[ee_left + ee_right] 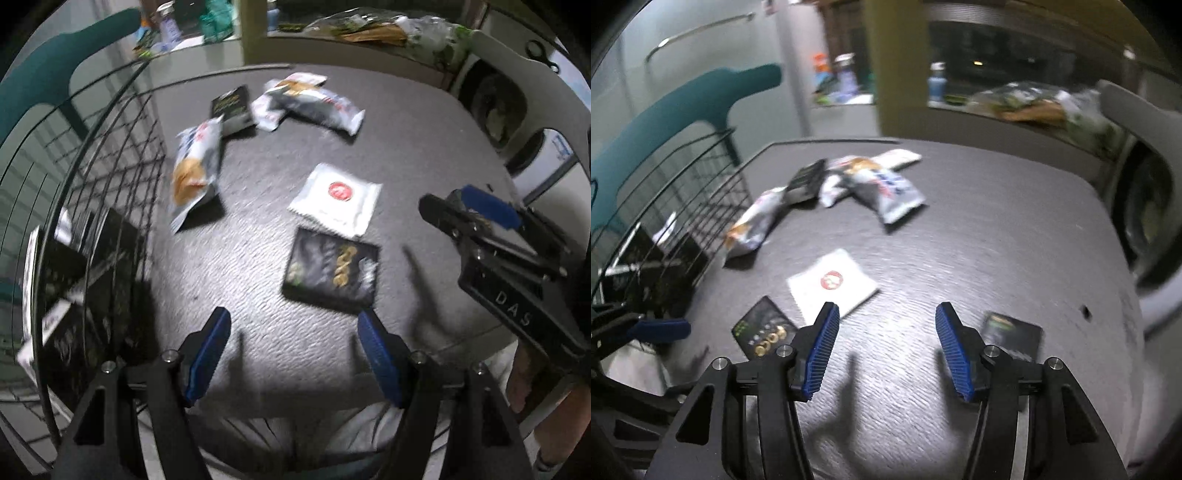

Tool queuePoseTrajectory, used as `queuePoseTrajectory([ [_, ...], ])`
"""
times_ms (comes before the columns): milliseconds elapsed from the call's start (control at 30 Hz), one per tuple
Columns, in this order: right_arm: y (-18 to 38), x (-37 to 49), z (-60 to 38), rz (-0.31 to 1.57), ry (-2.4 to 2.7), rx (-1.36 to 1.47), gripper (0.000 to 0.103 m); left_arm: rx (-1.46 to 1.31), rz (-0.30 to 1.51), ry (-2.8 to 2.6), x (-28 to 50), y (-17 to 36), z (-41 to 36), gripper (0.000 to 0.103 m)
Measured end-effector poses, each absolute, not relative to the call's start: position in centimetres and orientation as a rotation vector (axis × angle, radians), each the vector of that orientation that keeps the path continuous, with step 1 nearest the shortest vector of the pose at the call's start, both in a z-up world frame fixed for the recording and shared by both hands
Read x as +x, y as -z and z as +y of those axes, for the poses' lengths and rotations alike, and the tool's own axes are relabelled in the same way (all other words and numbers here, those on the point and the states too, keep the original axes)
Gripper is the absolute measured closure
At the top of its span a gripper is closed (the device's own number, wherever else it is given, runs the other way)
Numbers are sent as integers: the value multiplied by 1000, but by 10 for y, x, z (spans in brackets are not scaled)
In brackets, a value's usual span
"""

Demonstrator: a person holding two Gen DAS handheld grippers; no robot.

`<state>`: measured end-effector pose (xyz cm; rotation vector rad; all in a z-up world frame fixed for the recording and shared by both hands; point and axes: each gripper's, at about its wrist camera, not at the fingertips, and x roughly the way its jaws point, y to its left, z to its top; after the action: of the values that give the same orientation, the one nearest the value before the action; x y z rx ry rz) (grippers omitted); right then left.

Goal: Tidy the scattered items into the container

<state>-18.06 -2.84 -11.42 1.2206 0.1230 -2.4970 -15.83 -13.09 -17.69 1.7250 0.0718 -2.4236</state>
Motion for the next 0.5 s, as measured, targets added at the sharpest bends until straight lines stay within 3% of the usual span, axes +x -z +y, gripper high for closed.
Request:
queuePoseTrajectory([
  [500, 143, -162, -38, 188, 2399, 1245, 49, 1725, 60, 2347, -166, 202, -152, 28],
])
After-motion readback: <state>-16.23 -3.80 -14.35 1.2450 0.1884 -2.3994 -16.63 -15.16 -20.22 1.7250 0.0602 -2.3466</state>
